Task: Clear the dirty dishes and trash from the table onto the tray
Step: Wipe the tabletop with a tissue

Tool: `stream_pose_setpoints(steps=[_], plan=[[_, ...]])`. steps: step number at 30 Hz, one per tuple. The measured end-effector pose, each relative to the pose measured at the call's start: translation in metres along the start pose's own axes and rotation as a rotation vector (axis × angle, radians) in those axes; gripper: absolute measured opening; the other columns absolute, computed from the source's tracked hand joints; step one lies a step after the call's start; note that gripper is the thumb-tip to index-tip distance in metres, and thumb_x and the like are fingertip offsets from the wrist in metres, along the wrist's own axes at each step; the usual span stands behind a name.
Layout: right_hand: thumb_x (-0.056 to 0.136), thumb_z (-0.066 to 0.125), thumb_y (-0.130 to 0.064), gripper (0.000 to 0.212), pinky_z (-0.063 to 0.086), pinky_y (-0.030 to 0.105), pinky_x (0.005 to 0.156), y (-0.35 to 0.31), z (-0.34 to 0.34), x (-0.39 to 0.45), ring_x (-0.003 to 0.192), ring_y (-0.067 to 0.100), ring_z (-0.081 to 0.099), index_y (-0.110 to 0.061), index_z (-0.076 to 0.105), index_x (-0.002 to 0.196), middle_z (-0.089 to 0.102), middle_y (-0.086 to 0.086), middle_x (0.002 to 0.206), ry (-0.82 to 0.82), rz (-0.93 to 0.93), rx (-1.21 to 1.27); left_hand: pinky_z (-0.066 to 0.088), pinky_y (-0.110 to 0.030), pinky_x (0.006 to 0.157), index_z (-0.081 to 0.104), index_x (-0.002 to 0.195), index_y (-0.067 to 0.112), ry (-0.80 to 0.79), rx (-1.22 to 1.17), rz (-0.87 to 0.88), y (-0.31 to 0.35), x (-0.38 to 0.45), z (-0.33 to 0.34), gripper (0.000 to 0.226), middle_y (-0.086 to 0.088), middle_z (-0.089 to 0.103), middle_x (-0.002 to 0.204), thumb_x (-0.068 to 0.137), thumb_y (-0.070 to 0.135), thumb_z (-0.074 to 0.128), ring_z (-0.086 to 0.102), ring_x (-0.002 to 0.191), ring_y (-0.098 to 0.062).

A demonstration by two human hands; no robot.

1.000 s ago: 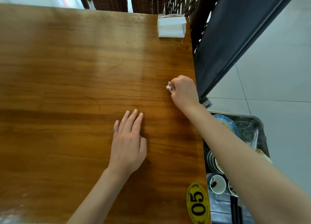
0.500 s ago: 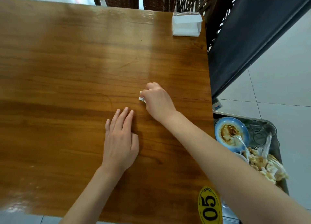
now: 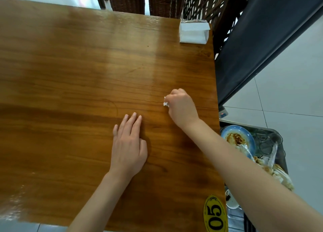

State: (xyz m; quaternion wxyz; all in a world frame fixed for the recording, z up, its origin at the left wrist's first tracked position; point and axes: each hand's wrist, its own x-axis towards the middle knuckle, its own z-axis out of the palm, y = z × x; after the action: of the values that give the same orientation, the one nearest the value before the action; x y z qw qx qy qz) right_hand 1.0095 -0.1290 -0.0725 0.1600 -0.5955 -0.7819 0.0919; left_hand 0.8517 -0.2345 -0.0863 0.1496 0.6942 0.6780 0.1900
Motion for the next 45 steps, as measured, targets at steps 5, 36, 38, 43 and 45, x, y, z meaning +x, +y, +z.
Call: stream_pose_setpoints(steps=[5, 36, 38, 43, 45], plan=[[0.083, 0.062, -0.001, 0.011, 0.05, 0.029, 0.066, -0.044, 0.014, -0.023, 0.085, 0.021, 0.056, -0.004, 0.072, 0.086, 0.064, 0.01, 0.085, -0.081, -0.192, 0.07, 0.003, -0.039, 0.113, 0.035, 0.143, 0.013, -0.012, 0.031, -0.012, -0.005, 0.0, 0.0, 0.058, -0.006, 0.033, 0.15, 0.087, 0.026, 0.032, 0.019, 0.142, -0.021], [0.075, 0.069, 0.005, 0.014, 0.043, 0.023, 0.071, 0.031, -0.058, -0.127, 0.08, 0.019, 0.06, -0.005, 0.073, 0.085, 0.069, 0.007, 0.083, 0.151, 0.098, 0.113, 0.006, -0.04, 0.112, 0.024, 0.147, 0.018, -0.067, 0.072, 0.113, 0.004, -0.027, 0.0, 0.062, -0.003, 0.025, 0.153, 0.091, 0.045, 0.032, 0.007, 0.142, -0.014], [0.079, 0.066, 0.004, 0.014, 0.038, 0.022, 0.071, 0.045, -0.063, -0.115, 0.081, 0.02, 0.059, -0.005, 0.073, 0.087, 0.07, 0.008, 0.085, 0.152, 0.16, 0.083, 0.007, -0.043, 0.112, 0.02, 0.148, 0.019, -0.117, 0.115, 0.153, 0.016, -0.045, 0.001, 0.068, -0.001, 0.022, 0.154, 0.089, 0.052, 0.031, 0.006, 0.143, -0.016], [0.089, 0.058, -0.008, 0.018, 0.04, 0.023, 0.078, 0.049, -0.044, -0.1, 0.092, 0.021, 0.056, -0.004, 0.071, 0.1, 0.068, 0.009, 0.096, 0.054, 0.186, 0.038, 0.0, -0.044, 0.113, 0.01, 0.15, 0.021, -0.261, 0.248, 0.153, 0.017, -0.069, 0.009, 0.082, 0.001, 0.011, 0.157, 0.084, 0.07, 0.02, -0.004, 0.143, -0.016], [0.091, 0.056, -0.01, 0.019, 0.043, 0.027, 0.08, 0.045, -0.039, -0.098, 0.091, 0.021, 0.055, -0.004, 0.071, 0.101, 0.066, 0.01, 0.095, 0.052, 0.208, 0.041, 0.001, -0.044, 0.113, 0.013, 0.149, 0.021, -0.261, 0.256, 0.15, 0.016, -0.07, 0.01, 0.082, 0.001, 0.013, 0.157, 0.084, 0.071, 0.019, -0.001, 0.143, -0.017]])
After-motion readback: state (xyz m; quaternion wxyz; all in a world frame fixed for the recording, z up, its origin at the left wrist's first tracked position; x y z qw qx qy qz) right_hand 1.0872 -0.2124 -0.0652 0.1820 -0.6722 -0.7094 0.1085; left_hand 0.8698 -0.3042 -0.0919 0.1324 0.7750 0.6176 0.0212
